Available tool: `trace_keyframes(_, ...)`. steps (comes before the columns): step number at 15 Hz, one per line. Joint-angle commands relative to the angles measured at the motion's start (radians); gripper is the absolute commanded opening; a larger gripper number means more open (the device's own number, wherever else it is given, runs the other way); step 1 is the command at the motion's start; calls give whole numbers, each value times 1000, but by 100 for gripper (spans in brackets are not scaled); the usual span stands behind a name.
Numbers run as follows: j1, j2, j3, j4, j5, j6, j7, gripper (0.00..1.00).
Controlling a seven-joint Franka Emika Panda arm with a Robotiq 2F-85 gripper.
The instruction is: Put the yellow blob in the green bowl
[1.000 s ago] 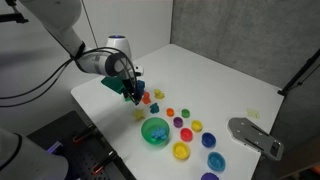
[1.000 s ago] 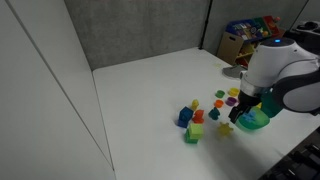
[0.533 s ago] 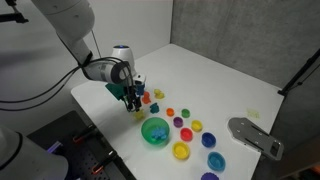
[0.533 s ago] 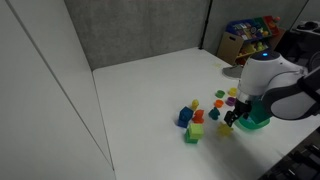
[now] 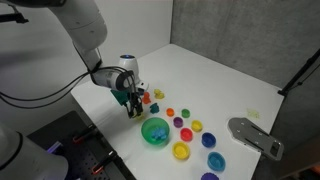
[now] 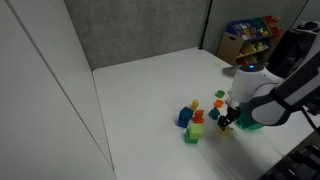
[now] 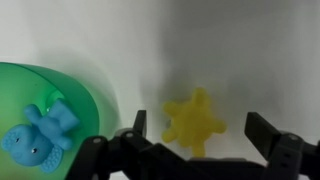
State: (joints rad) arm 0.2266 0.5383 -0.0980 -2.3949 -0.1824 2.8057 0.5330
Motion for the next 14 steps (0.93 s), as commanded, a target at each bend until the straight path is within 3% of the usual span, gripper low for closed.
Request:
trace_keyframes(1,53,65,-45,47,29,44,-20,100)
trace_keyframes(5,113,118,-100,69,30,89,-23,100)
trace_keyframes(6,122,128,-107,72,35,95,-27,75)
trace_keyframes(7,136,137,-119,74,36,103,-26,75)
trace_keyframes(11,172,138,-152,80,47,106,-31,40)
trace_keyframes(14,176,90,-166,71,49,87,-47,28)
